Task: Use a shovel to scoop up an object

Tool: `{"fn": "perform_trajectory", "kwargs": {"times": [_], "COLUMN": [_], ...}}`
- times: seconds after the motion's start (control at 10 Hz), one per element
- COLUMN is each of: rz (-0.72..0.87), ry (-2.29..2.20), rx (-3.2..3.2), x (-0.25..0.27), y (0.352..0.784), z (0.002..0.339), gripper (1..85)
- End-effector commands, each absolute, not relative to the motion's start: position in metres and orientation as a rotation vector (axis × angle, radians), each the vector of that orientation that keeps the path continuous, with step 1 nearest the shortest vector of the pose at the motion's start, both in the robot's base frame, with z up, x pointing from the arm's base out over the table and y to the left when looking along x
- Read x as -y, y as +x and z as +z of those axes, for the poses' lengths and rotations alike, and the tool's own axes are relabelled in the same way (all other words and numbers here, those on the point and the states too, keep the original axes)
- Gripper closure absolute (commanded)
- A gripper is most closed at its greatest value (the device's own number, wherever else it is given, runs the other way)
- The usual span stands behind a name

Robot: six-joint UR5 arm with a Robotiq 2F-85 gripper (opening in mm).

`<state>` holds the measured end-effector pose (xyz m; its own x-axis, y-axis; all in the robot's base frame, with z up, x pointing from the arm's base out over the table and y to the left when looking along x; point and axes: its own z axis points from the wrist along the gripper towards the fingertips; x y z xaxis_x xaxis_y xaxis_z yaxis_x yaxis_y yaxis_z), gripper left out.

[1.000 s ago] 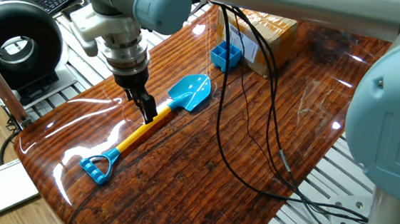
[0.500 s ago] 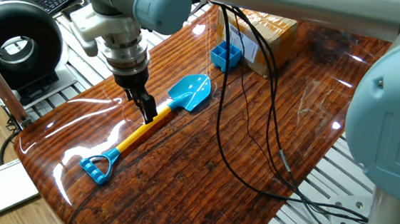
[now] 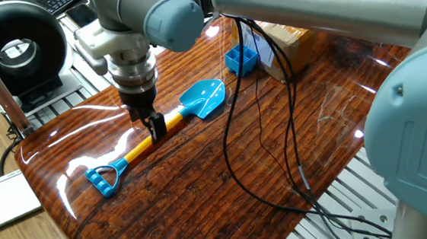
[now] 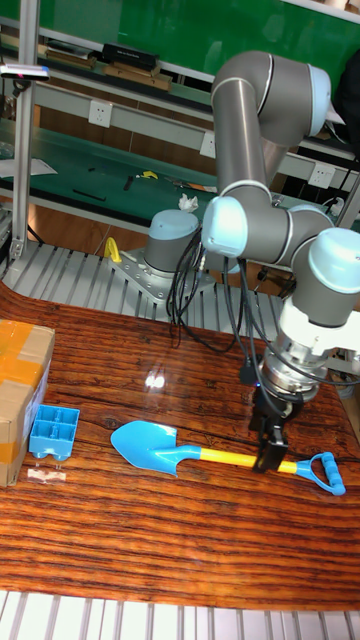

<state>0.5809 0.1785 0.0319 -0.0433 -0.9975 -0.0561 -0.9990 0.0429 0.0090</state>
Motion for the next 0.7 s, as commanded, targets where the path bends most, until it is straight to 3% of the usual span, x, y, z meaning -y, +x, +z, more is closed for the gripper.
{"fn": "perform_trajectory", "kwargs": {"times": [0.0,0.6], "rz": [0.042,0.057], "ry": [-2.161,-2.097], "rx": [-2.230,-2.260], "x": [-0.157,-0.163], "y": [0.584,0.586], "z": [0.028,0.028], "gripper": [7.7,3.0]}}
